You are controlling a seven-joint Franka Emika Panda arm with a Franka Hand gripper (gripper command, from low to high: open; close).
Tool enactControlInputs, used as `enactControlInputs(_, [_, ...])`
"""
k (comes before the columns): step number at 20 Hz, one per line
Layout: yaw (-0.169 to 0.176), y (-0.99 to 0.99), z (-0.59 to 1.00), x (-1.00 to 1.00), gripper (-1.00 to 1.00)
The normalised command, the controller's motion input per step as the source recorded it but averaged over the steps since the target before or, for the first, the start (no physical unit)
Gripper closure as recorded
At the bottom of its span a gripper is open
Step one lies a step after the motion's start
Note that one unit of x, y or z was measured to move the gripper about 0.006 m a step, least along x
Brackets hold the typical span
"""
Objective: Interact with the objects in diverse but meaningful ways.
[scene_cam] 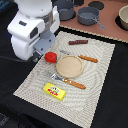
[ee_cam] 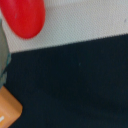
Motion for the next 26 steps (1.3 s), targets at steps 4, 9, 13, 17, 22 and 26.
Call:
enactControlInputs(4, [0.04,0.51,0.0,-0.92,-1.0])
enactControlInputs(9, [0.057,0.47,-0.07,-0.86,-1.0])
enactControlInputs(13, [0.107,0.41,-0.17,-0.8,-1.0])
enactControlInputs(17, [0.136,0.43,-0.22,-0.62,-1.0])
enactControlInputs(22, [0.08,0.27,-0.37,-0.31,-1.0])
enactControlInputs(26, [0.058,0.12,-0.53,-0.08,-1.0])
